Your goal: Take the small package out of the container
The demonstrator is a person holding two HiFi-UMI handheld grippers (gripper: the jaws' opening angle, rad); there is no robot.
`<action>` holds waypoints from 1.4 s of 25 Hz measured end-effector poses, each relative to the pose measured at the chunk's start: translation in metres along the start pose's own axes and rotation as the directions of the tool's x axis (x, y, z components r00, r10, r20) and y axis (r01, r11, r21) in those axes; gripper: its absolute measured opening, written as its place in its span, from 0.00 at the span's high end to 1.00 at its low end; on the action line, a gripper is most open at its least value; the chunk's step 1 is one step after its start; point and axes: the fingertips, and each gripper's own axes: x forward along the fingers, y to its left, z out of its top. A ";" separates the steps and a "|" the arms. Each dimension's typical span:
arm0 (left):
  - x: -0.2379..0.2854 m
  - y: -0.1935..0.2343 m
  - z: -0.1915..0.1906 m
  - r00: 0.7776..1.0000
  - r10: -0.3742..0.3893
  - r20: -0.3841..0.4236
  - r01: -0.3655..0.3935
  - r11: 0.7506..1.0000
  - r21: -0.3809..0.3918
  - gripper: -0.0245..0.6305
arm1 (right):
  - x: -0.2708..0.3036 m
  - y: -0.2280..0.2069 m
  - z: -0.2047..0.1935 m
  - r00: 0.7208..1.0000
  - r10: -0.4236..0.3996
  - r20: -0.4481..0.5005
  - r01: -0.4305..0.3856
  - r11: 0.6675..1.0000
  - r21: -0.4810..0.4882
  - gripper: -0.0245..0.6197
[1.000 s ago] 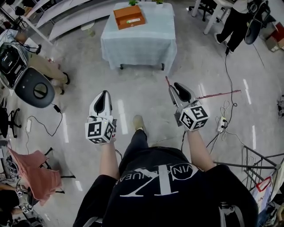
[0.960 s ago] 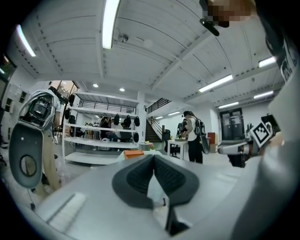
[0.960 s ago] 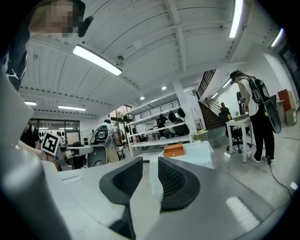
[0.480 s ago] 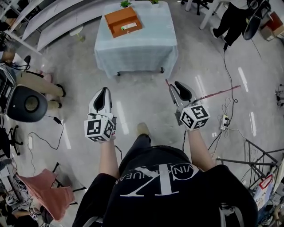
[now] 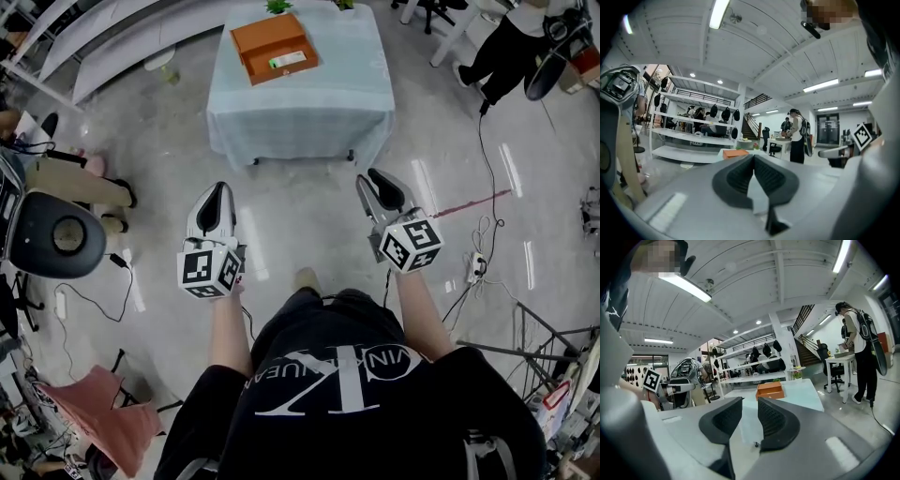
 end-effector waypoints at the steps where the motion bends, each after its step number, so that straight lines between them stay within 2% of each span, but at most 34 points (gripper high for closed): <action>1: 0.002 0.005 -0.003 1.000 0.003 -0.004 -0.003 1.000 -0.005 0.96 | 0.005 0.001 -0.001 1.000 0.003 -0.005 -0.003 1.000 -0.001 0.80; 10: 0.025 0.025 -0.013 1.000 0.006 -0.030 -0.007 0.999 -0.031 0.96 | 0.037 -0.010 -0.008 0.999 0.000 -0.047 0.000 1.000 0.016 0.80; 14: 0.050 0.047 -0.008 0.999 0.034 -0.021 -0.035 0.999 -0.031 0.96 | 0.076 -0.019 0.000 0.999 0.032 -0.041 -0.032 0.999 0.004 0.80; 23: 0.143 0.094 0.015 0.997 0.081 -0.005 -0.081 0.996 -0.023 0.96 | 0.197 -0.049 0.038 0.989 0.136 -0.050 -0.138 0.990 -0.034 0.80; 35: 0.267 0.129 0.016 0.993 0.099 -0.062 -0.102 0.993 -0.057 0.96 | 0.320 -0.108 0.045 0.963 0.206 -0.175 -0.214 0.976 -0.029 0.80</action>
